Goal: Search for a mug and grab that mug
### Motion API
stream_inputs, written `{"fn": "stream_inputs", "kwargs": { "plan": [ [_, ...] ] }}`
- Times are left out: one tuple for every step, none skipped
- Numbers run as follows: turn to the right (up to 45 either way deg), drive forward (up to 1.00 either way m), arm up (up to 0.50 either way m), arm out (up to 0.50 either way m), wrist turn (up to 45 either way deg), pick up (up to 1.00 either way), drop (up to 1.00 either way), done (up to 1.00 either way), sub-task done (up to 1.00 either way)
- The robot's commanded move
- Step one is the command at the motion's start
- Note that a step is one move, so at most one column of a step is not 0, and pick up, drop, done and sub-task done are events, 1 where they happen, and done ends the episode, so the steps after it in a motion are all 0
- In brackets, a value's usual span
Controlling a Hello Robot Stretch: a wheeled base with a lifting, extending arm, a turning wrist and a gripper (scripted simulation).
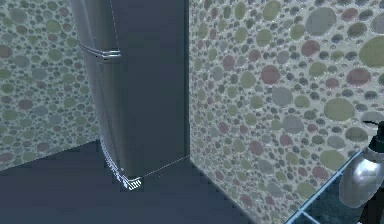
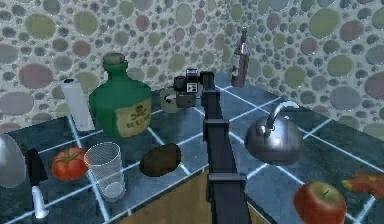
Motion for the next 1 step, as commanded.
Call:
{"fn": "stream_inputs", "kwargs": {
  "plan": [
    [0.0, 0.0, 0.1, 0.0, 0.0, 0.0, 0.0, 0.0, 0.0]
  ]
}}
